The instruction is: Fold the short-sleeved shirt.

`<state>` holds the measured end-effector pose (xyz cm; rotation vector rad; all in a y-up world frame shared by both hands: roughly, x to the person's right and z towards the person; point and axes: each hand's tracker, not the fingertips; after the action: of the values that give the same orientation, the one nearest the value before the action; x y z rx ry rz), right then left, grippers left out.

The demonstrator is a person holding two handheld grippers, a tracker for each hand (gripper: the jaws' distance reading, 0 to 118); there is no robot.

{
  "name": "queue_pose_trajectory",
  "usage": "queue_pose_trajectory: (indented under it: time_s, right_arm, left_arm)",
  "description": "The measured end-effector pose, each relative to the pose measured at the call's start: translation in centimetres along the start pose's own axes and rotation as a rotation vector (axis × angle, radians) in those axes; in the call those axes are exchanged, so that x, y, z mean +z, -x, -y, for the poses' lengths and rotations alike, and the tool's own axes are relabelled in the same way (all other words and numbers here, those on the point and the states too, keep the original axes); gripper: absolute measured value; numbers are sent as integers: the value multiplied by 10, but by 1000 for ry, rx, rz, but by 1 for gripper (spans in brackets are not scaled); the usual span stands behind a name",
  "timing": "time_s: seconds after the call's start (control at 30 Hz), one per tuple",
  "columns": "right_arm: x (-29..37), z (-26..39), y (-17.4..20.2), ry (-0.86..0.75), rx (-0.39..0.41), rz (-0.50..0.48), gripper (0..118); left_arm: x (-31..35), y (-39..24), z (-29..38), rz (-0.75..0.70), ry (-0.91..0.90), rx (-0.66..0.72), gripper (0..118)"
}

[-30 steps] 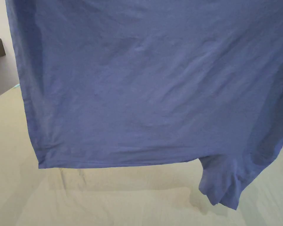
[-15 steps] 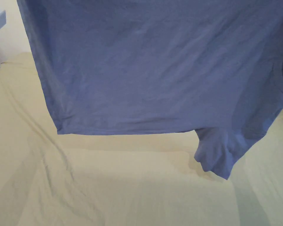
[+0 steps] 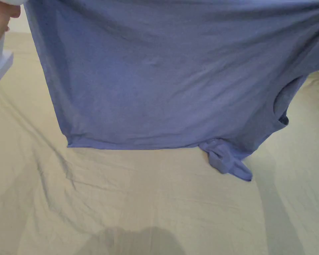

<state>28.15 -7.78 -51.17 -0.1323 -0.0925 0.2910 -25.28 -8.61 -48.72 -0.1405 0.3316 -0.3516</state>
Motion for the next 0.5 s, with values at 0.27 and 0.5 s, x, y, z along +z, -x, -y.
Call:
queue_pose_trajectory:
  time_s: [0.27, 0.5]
  right_arm:
    - [44, 116, 37, 169, 103, -151, 0]
    - [130, 220, 36, 400, -59, -241, 0]
  left_arm:
    - [41, -22, 119, 89, 208, -10, 1]
    - [138, -32, 232, 182, 414, -20, 1]
